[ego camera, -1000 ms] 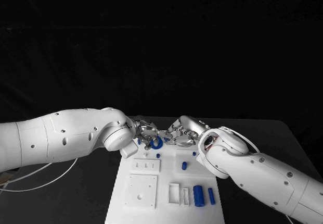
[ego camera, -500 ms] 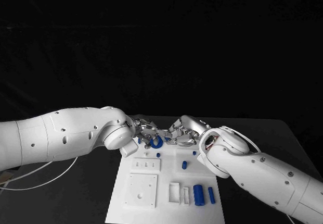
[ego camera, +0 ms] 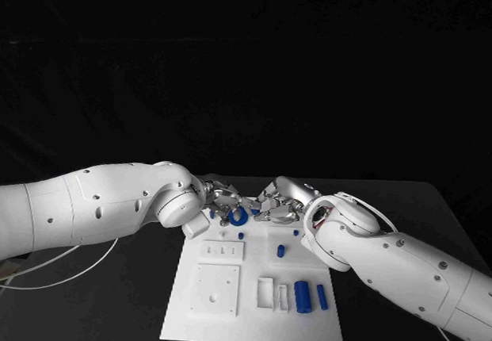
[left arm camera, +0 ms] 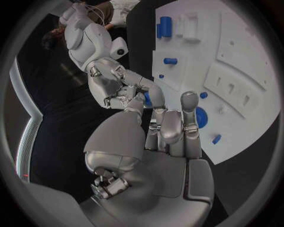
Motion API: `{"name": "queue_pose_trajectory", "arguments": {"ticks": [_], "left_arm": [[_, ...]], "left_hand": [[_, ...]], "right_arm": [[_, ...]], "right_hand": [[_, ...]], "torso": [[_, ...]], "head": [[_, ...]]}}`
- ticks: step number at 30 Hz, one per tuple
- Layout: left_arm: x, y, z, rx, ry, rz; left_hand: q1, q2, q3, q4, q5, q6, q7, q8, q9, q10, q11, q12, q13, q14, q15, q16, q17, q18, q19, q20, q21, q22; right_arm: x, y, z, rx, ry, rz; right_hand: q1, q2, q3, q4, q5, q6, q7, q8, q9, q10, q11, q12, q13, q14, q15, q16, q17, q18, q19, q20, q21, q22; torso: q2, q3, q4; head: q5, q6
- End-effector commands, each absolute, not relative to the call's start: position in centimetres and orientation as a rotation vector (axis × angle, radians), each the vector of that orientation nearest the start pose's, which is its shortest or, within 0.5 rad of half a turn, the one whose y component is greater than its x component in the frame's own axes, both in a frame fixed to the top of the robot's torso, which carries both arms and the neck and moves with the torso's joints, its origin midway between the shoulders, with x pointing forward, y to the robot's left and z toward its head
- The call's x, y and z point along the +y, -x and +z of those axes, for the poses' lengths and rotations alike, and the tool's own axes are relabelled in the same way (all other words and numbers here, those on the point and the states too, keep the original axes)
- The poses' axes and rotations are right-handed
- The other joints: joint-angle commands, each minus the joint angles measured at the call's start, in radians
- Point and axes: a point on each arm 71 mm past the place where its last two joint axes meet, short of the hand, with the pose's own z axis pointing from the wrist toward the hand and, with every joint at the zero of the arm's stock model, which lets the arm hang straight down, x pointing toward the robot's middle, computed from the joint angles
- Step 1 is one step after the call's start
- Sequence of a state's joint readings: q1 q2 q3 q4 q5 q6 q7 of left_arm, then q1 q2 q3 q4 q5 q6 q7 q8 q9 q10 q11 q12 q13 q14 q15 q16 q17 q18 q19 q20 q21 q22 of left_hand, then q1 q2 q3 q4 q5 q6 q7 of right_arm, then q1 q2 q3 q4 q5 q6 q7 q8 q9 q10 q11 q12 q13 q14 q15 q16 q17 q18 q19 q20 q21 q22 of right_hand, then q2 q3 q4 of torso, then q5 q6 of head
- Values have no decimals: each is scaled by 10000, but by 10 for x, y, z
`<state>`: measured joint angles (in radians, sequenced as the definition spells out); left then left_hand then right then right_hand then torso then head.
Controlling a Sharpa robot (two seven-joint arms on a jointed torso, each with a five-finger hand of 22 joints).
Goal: Assemble the parts on the task board
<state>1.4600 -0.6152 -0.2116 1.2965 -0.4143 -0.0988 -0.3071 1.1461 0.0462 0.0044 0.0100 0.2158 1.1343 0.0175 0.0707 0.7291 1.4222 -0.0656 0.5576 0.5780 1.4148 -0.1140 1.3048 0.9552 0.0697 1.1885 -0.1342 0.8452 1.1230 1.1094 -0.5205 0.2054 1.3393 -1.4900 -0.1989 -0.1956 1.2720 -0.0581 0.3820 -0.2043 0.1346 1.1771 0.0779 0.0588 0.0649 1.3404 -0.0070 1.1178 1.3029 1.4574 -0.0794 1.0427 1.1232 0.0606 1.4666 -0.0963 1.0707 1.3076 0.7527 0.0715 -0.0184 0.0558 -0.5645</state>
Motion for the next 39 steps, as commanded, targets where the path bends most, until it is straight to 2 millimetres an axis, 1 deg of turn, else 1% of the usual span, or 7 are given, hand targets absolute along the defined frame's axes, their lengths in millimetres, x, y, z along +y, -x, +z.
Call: {"name": "queue_pose_trajectory", "arguments": {"ticks": [1,15,28,32,34,36,39], "left_arm": [[157,-539,-156,21474,6799,-9200],[155,-539,-158,21664,6727,-9155],[155,-539,-158,21604,6753,-9150],[155,-540,-157,21499,6768,-9137],[155,-540,-157,21460,6737,-9132],[154,-540,-157,21464,6709,-9132],[153,-540,-158,21485,6672,-9130]], "left_hand": [[122,8,45,-51,68,14,-23,0,6,-34,-12,-25,-11,-45,-32,-50,9,-39,45,-6,-60,23],[29,-68,-43,-91,-27,31,-6,-14,-83,-39,-4,-15,-14,-56,-28,-62,-10,-50,64,-4,-137,122],[106,118,55,-65,42,30,-22,-6,-121,-33,-11,-8,-16,-43,-31,-40,22,-52,89,-6,-190,192],[145,432,207,-35,95,4,-33,-4,-119,-31,-14,-9,-19,-42,-31,-36,27,-56,97,-7,-210,223],[373,824,518,-159,163,-61,-31,16,-62,-22,-16,-12,-24,-35,-37,-28,38,-59,105,-11,-219,248],[439,906,721,-343,343,-115,-27,48,31,-17,-12,-19,-31,-34,-35,-26,41,-59,103,-9,-252,272],[482,871,1021,-670,916,-161,-18,62,138,-7,-2,-34,-45,-28,-33,-10,63,-58,108,-7,-285,323]], "right_arm": [[-93,-521,-159,16654,765,7684],[-92,-520,-159,16640,754,7744],[-91,-519,-159,16675,790,7779],[-91,-519,-159,16706,804,7771],[-91,-519,-159,16705,802,7770],[-91,-519,-159,16700,798,7771],[-91,-518,-159,16683,793,7782]], "right_hand": [[11,121,-31,10,-30,57,5,36,16,-27,-72,10,-12,-13,-60,-54,-9,37,226,-67,48,1411],[-4,116,-46,24,-20,48,7,36,16,-21,-73,21,-7,-13,-60,-62,-12,37,230,-67,45,1411],[-4,116,-46,24,-20,48,7,36,16,-21,-73,21,-7,-13,-60,-62,-12,37,230,-67,45,1411],[0,120,-47,25,5,38,11,36,16,-20,-73,25,-5,-13,-59,-61,-9,38,233,-66,48,1412],[0,120,-47,25,5,38,11,36,16,-20,-73,25,-5,-13,-59,-61,-9,38,233,-66,48,1412],[0,120,-47,25,5,38,11,36,16,-20,-73,25,-5,-13,-59,-61,-9,38,233,-66,48,1412],[0,120,-47,25,5,38,11,36,16,-20,-73,25,-5,-13,-59,-61,-9,38,233,-66,48,1412]], "torso": [[2,3,-1],[-4,4,-3],[-5,-4,4],[-1,-5,1],[4,-6,4],[4,-4,6],[2,2,8]], "head": [[0,-13],[3,-51],[1,-43],[1,-43],[0,-45],[1,-50],[10,-56]]}}
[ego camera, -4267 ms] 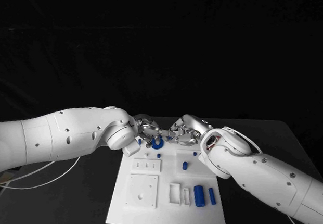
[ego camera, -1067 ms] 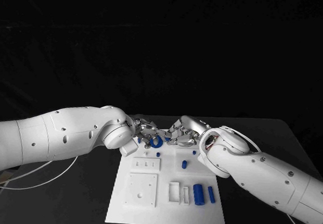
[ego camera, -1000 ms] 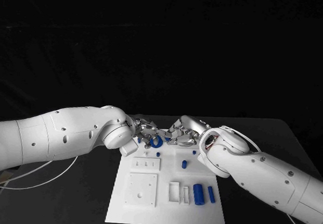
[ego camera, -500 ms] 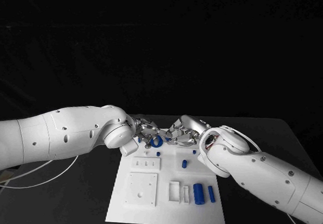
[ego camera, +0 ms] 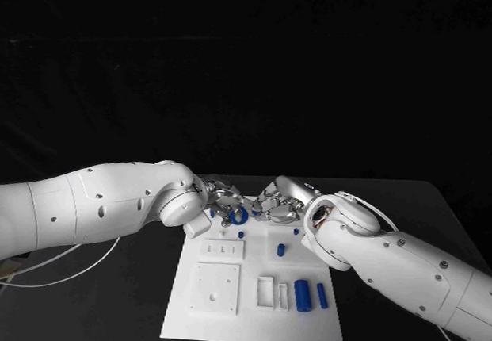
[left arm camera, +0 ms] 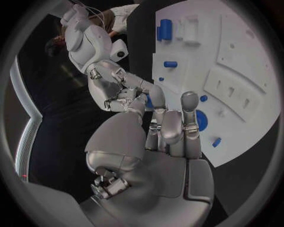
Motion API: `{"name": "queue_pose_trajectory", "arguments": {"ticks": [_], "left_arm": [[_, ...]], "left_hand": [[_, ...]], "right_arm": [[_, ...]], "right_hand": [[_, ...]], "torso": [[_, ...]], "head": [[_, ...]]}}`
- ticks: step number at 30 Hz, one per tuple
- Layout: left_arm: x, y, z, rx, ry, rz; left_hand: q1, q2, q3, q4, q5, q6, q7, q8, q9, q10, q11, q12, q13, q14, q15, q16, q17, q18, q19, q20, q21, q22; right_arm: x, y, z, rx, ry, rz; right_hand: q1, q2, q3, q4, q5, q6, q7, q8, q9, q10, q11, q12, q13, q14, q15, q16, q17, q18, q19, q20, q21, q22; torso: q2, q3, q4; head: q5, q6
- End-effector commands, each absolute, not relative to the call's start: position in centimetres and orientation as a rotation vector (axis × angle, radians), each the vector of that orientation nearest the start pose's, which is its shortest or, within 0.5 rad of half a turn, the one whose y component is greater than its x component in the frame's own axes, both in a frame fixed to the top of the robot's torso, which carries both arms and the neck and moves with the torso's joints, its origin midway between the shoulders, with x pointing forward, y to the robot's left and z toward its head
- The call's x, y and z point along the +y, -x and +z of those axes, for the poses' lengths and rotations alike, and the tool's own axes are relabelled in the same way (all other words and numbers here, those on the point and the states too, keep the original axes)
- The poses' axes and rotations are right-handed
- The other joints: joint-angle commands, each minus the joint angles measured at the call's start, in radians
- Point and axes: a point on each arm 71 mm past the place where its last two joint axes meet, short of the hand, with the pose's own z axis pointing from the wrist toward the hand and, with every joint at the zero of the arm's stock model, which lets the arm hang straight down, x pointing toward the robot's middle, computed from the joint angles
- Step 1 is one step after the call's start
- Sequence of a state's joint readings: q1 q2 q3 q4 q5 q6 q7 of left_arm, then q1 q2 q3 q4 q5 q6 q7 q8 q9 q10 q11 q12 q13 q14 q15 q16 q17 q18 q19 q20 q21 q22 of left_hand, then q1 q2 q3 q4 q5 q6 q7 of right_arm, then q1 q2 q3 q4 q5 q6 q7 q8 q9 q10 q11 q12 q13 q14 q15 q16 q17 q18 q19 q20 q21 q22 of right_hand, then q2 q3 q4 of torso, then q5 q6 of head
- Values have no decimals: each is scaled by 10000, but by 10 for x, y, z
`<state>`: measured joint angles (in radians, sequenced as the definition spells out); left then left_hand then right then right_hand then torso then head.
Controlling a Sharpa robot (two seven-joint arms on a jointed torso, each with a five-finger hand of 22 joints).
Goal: Assemble the parts on the task board
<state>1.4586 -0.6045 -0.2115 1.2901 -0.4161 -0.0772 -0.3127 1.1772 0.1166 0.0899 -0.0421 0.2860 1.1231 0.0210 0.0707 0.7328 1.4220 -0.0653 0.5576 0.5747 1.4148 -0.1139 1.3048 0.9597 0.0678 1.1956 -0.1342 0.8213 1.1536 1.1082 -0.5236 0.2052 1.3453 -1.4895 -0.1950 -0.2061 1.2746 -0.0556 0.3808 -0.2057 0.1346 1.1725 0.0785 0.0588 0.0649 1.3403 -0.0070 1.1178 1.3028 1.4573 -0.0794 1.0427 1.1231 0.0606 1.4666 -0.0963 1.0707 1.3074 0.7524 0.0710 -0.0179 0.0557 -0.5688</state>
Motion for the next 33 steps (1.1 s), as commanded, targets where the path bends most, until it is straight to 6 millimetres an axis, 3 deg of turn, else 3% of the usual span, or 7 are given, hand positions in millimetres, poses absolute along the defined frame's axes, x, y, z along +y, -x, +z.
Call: {"name": "queue_pose_trajectory", "arguments": {"ticks": [1,6,14,19,22,26,33], "left_arm": [[153,-540,-158,21497,6661,-9131],[152,-540,-158,21463,6668,-9133],[154,-541,-158,21275,6808,-9156],[155,-541,-158,21214,6881,-9129],[156,-541,-158,21149,6940,-9047],[159,-541,-158,21116,6969,-8894],[166,-539,-159,21152,6878,-8546]], "left_hand": [[151,146,249,-238,296,-56,-51,64,129,1,-4,-39,-17,-28,-32,-6,23,-37,36,-5,-62,30],[-62,91,784,-743,857,19,-61,106,339,83,-4,-72,-50,8,-38,57,121,-34,76,-10,-146,156],[-372,48,1360,-1212,1151,252,-101,5,857,255,-11,-170,-103,86,-66,98,257,-44,160,-33,-253,332],[-488,-34,1502,-1330,1452,444,-152,36,987,383,-29,-186,-115,157,-76,151,379,-46,228,-37,-231,412],[-556,-109,1571,-1397,1629,633,-199,28,1062,552,-45,-195,-131,267,-94,247,561,-47,328,-44,-140,488],[-729,-181,1721,-1485,1877,836,-238,-14,1188,733,-53,-296,-179,339,-104,274,699,-38,409,-39,-111,579],[-804,-272,1804,-1595,2108,1026,-285,-11,1257,828,-65,-316,-174,375,-102,303,834,-36,456,-25,-135,669]], "right_arm": [[-91,-518,-159,16678,793,7787],[-90,-518,-159,16672,789,7788],[-93,-520,-160,16706,748,7700],[-96,-521,-160,16605,661,7723],[-99,-522,-158,16406,529,7786],[-106,-522,-156,16101,335,7846],[-135,-523,-152,15659,-446,8009]], "right_hand": [[-26,95,-35,38,5,84,5,36,16,-19,-73,25,-3,-12,-59,-61,-8,38,233,-66,48,1414],[-26,95,-35,38,5,84,5,36,16,-19,-73,25,-3,-12,-59,-61,-8,38,233,-66,48,1414],[-33,45,-67,31,27,10,22,32,9,-41,-62,-4,-20,-13,-51,-71,-12,39,232,-60,39,1413],[-169,-199,-206,132,134,-877,262,27,-28,-127,71,-141,-105,-39,37,-176,-93,58,201,-6,-69,1386],[-211,-430,-760,324,756,-1712,420,46,-29,-229,139,-301,-224,-65,123,-345,-214,117,163,98,-265,1340],[124,-416,-1919,711,810,-2603,448,-1,-65,-308,181,-388,-348,-59,188,-435,-259,171,181,165,-452,1324],[393,-449,-2781,1216,1019,-3021,471,-22,-80,-359,203,-387,-460,-51,191,-477,-241,190,223,182,-629,1314]], "torso": [[3,9,3],[1,4,-5],[-8,2,-10],[-11,-2,-13],[-11,-3,2],[9,9,41],[10,14,22]], "head": [[15,-15],[18,-28],[14,-28],[22,-27],[6,-9],[18,-3],[109,-77]]}}
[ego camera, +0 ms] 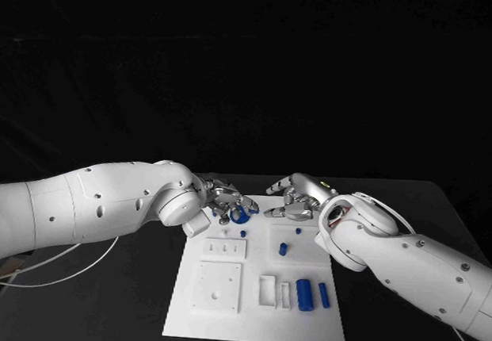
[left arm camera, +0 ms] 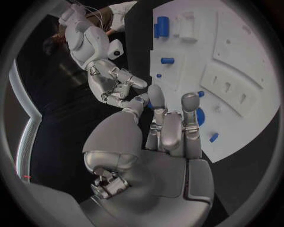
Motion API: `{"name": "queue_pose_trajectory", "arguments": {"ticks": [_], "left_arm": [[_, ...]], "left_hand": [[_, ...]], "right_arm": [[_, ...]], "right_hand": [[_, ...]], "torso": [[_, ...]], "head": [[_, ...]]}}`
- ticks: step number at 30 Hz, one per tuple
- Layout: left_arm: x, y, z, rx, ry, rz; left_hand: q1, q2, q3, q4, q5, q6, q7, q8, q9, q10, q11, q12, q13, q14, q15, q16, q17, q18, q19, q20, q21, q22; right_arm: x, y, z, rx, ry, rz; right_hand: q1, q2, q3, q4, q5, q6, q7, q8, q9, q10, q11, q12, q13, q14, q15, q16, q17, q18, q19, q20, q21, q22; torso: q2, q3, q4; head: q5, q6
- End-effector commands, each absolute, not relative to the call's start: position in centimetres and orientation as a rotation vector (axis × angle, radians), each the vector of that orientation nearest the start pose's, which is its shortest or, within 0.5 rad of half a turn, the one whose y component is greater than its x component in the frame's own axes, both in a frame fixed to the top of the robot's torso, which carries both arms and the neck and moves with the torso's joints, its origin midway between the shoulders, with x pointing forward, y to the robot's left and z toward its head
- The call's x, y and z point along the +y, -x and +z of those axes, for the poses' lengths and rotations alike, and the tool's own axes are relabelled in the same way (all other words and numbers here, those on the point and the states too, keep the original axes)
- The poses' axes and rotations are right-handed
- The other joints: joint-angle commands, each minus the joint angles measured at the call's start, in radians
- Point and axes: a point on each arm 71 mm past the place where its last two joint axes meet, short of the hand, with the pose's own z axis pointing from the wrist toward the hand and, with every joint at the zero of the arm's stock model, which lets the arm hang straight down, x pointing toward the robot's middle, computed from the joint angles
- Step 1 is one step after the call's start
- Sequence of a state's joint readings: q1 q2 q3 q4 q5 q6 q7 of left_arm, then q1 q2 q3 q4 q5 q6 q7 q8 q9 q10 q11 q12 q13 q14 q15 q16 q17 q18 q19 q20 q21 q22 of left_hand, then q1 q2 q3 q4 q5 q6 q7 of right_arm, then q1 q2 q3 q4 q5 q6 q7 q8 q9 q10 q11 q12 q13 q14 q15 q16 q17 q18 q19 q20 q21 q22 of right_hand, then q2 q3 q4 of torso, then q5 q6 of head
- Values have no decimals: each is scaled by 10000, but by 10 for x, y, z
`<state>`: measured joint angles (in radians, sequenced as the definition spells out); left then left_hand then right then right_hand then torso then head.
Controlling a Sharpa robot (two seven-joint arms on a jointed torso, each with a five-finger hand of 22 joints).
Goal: Assemble the parts on the task board
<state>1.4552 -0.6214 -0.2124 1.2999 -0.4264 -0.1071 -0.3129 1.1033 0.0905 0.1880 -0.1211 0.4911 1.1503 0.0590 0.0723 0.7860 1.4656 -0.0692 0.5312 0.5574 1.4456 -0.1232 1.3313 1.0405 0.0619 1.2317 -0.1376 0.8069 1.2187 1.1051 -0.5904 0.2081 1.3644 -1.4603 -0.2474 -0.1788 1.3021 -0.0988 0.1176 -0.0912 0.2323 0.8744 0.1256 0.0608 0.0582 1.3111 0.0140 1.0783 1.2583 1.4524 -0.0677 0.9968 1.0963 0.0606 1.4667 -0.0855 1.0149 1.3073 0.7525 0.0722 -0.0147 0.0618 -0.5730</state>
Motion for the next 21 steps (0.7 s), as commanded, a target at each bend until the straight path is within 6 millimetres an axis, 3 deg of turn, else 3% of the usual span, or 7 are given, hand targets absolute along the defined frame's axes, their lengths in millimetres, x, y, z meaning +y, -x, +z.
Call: {"name": "queue_pose_trajectory", "arguments": {"ticks": [1,4,8,12,17,21], "left_arm": [[167,-539,-159,21146,6832,-8486],[172,-538,-159,21077,6459,-8208],[182,-535,-159,21061,6188,-7810],[191,-533,-161,21098,5945,-7101],[200,-528,-168,21348,5494,-5867],[200,-525,-172,21533,4979,-5148]], "left_hand": [[-89,-33,825,-818,86,830,-682,-20,738,416,-20,-25,-3,74,-12,49,53,24,112,12,21,45],[-127,-107,836,-869,211,1040,-724,-52,733,442,-25,70,-44,85,-10,78,135,36,129,39,12,109],[-173,-127,864,-904,269,1154,-739,-60,567,455,-40,164,-155,104,-3,87,190,55,165,65,-24,184],[-197,-125,863,-915,289,1229,-761,-59,567,462,-52,223,-189,112,3,106,223,68,191,84,-11,221],[-278,-170,934,-1029,546,1319,-779,-64,460,470,-79,312,-298,116,9,112,236,117,220,119,-46,282],[-362,-137,980,-1172,549,1352,-783,-60,382,467,-90,400,-428,122,15,100,220,116,263,122,-124,337]], "right_arm": [[-139,-523,-151,15593,-564,8008],[-153,-524,-146,15249,-805,7905],[-168,-526,-138,14811,-1018,7728],[-183,-529,-126,14398,-1516,7684],[-195,-534,-115,14063,-2047,7757],[-199,-536,-110,13886,-2286,7852]], "right_hand": [[137,-18,-178,88,49,-35,0,-43,-14,-68,-8,13,-18,-4,75,-16,31,189,223,74,-75,1316],[177,19,-131,78,123,138,8,-35,-7,-54,-3,31,-16,6,78,0,46,187,235,75,-50,1322],[182,-24,187,-12,149,346,-6,-33,-3,-41,-20,30,-38,2,66,-19,43,185,239,66,-40,1323],[129,-77,431,-45,156,523,-21,-26,4,-31,-33,30,-50,9,58,-28,41,181,226,57,-56,1319],[72,-85,522,-21,278,804,-44,-13,14,-2,-49,72,-25,14,47,-8,60,176,232,49,-34,1324],[43,-96,561,-8,364,829,-44,-12,15,-1,-51,75,-21,11,44,-16,57,175,229,44,-41,1321]], "torso": [[4,-1,-25],[-19,-2,-66],[-52,-1,-103],[-94,-15,-102],[-143,-11,-86],[-168,-8,-83]], "head": [[68,-43],[186,32],[278,-65],[310,-200],[372,-339],[429,-399]]}}
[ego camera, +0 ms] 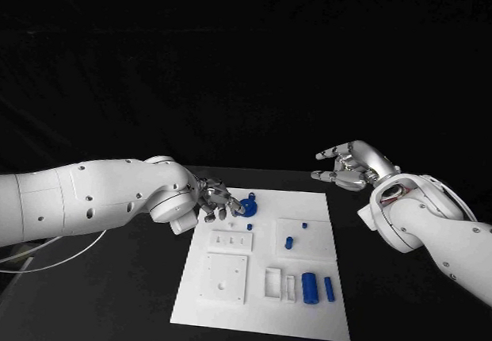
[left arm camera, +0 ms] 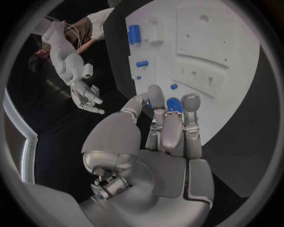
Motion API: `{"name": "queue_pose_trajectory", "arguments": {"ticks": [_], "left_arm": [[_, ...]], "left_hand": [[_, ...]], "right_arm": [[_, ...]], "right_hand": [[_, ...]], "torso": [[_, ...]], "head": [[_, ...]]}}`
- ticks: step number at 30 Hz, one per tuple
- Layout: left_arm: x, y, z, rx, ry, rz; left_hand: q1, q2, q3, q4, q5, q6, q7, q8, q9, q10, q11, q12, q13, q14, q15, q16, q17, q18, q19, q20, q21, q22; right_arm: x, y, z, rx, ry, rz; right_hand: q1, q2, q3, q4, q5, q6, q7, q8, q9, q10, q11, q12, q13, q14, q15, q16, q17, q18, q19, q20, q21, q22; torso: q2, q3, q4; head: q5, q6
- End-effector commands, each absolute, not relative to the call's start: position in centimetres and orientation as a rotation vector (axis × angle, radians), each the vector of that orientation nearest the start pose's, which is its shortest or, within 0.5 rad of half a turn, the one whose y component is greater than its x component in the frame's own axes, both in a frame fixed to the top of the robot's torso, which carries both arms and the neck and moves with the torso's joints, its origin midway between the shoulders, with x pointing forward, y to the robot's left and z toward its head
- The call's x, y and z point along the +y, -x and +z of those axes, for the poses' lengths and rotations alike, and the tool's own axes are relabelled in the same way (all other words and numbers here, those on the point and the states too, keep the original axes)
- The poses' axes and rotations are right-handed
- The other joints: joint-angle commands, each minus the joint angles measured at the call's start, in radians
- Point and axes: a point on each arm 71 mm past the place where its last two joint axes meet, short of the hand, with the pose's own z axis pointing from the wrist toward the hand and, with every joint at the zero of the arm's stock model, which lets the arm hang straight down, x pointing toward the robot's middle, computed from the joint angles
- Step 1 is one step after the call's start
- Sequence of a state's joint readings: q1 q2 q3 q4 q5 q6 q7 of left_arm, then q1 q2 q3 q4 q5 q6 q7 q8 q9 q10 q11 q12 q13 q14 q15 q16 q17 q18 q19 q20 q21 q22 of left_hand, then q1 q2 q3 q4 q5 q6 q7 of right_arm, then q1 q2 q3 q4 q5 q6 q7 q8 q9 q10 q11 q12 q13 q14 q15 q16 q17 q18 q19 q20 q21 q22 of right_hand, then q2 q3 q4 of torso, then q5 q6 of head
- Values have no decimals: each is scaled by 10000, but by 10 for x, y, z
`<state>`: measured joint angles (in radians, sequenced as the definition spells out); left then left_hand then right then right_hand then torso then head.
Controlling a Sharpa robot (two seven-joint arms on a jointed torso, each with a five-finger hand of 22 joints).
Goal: Assemble the parts on the task board
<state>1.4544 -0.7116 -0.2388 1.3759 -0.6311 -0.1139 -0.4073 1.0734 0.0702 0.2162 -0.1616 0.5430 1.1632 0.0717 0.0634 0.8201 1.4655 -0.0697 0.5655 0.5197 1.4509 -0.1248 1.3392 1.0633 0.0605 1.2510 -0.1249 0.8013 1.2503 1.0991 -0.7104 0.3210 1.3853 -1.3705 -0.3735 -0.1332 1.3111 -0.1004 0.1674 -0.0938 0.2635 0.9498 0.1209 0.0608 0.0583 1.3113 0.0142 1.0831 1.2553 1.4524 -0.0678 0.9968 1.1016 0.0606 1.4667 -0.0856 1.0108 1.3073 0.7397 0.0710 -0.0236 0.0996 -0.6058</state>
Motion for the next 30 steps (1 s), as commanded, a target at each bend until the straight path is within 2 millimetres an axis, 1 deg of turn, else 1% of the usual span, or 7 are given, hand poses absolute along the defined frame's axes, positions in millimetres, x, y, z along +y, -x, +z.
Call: {"name": "queue_pose_trajectory", "arguments": {"ticks": [1,5,10,16,21,28,30], "left_arm": [[200,-525,-173,21563,4906,-5057],[194,-525,-177,21712,4672,-4756],[188,-526,-184,21846,4590,-4506],[184,-528,-192,22011,4613,-4234],[180,-528,-199,22344,4527,-4032],[180,-528,-206,22675,4753,-3987],[180,-528,-208,22711,4779,-3969]], "left_hand": [[-63,69,698,-768,31,1225,-912,29,41,469,-84,57,-55,67,32,21,-7,129,69,-5,-73,21],[-119,88,672,-789,48,1315,-932,37,105,474,-72,74,-150,56,29,-35,-69,121,57,5,-238,8],[-146,124,681,-795,38,1320,-935,48,169,475,-70,97,-180,58,34,-39,-76,124,80,17,-260,38],[-163,185,740,-865,-14,1260,-949,33,249,474,-152,20,-421,27,-41,-251,-502,102,64,-83,-468,94],[-139,193,772,-902,12,1258,-955,35,219,474,-196,38,-494,19,-69,-260,-607,47,111,-144,-516,139],[-241,246,768,-818,-144,1324,-992,56,290,474,-220,221,-490,19,-89,-178,-612,-14,149,-183,-569,229],[-237,242,797,-877,-27,1325,-991,46,433,472,-214,260,-556,2,-95,-139,-635,-28,163,-192,-608,312]], "right_arm": [[-199,-536,-108,13839,-2318,7863],[-197,-536,-102,13671,-2322,7917],[-191,-534,-95,13512,-2302,8057],[-184,-533,-91,13437,-2360,8216],[-180,-533,-89,13467,-2482,8311],[-179,-534,-89,13505,-2582,8345],[-179,-534,-89,13512,-2613,8357]], "right_hand": [[-50,-81,66,21,61,82,2,-12,14,-4,-52,25,8,11,44,-20,1,175,228,45,0,1321],[-99,-104,119,55,342,332,-14,-3,25,-21,-65,-3,-8,11,37,-39,-14,181,207,40,-77,1303],[-152,-158,194,107,482,441,-25,2,30,-17,-74,-13,-12,15,30,-57,-24,175,206,31,-89,1301],[-181,-176,202,131,573,464,-27,1,30,-20,-77,-22,-17,13,27,-66,-30,174,205,29,-95,1299],[-190,-191,218,142,643,449,-26,0,30,-24,-78,-32,-22,13,26,-79,-40,174,203,27,-115,1296],[-185,-200,235,133,750,442,-25,1,30,-25,-79,-37,-24,13,25,-81,-41,174,204,25,-117,1296],[-188,-208,238,130,809,433,-23,-3,28,-28,-80,-41,-25,13,24,-82,-41,174,204,25,-118,1296]], "torso": [[-43,7,12],[-35,12,41],[-40,5,-18],[-37,38,-14],[-20,15,14],[-27,16,11],[-23,10,16]], "head": [[72,-86],[119,-148],[162,-233],[165,-312],[123,-376],[129,-454],[125,-484]]}}
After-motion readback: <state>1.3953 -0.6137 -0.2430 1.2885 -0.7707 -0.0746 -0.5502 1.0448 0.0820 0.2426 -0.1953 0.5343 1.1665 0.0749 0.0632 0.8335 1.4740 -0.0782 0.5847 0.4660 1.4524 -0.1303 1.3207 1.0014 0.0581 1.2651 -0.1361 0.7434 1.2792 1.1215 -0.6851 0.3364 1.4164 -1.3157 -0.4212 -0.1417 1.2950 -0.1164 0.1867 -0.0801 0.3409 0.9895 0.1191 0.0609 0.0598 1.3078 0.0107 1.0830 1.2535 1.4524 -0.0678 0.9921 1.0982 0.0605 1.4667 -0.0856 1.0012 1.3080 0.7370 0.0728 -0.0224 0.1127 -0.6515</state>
